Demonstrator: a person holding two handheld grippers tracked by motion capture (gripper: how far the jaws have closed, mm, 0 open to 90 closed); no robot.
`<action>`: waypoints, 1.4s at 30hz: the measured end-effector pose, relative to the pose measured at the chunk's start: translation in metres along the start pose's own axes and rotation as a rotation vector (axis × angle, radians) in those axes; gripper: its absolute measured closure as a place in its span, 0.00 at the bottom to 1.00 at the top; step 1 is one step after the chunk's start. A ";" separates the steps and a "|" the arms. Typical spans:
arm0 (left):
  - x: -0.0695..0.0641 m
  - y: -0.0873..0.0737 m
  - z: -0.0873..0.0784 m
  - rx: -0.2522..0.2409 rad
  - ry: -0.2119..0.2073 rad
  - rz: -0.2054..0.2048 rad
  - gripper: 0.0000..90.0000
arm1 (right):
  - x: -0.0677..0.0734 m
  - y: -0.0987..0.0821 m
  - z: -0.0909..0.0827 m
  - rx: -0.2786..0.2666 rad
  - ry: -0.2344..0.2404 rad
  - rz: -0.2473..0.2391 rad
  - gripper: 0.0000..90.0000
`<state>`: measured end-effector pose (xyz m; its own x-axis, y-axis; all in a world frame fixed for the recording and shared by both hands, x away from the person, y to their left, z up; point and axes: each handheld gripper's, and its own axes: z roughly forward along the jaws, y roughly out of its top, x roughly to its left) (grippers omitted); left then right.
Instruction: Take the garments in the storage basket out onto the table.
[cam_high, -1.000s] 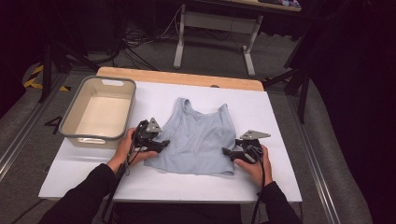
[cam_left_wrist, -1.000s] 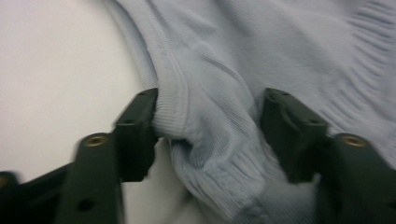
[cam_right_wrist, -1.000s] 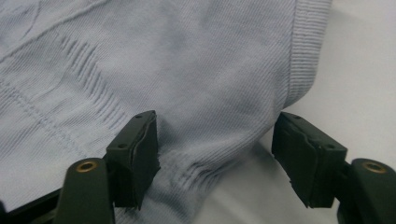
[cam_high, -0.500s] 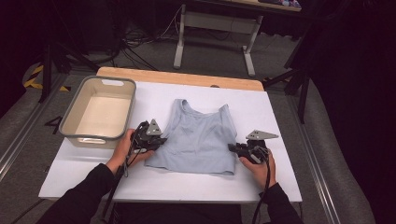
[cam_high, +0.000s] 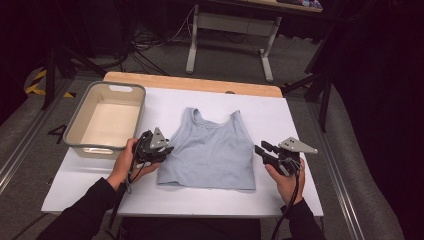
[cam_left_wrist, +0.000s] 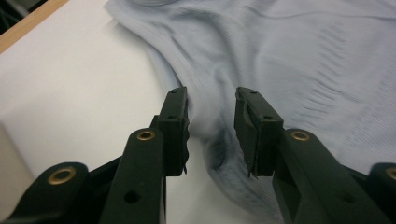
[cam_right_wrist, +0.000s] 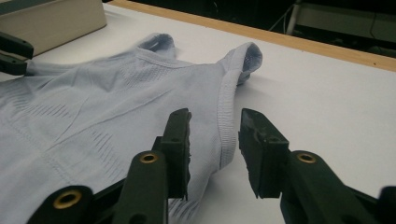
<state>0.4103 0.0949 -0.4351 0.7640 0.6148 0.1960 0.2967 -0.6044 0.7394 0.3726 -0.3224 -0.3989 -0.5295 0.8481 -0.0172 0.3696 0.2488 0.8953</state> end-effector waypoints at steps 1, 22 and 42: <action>0.001 -0.001 0.001 0.007 -0.002 0.000 0.71 | -0.002 -0.001 0.002 0.005 0.006 -0.014 0.70; -0.004 -0.009 0.019 0.105 -0.083 0.070 0.55 | -0.005 -0.013 0.047 0.167 0.152 -0.204 0.73; 0.001 -0.013 0.020 0.079 -0.113 0.027 0.55 | -0.022 -0.015 0.071 0.186 0.152 -0.136 0.83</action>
<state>0.4187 0.0929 -0.4579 0.8304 0.5398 0.1377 0.3163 -0.6604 0.6811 0.4324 -0.3114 -0.4430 -0.6867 0.7251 -0.0519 0.4138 0.4487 0.7921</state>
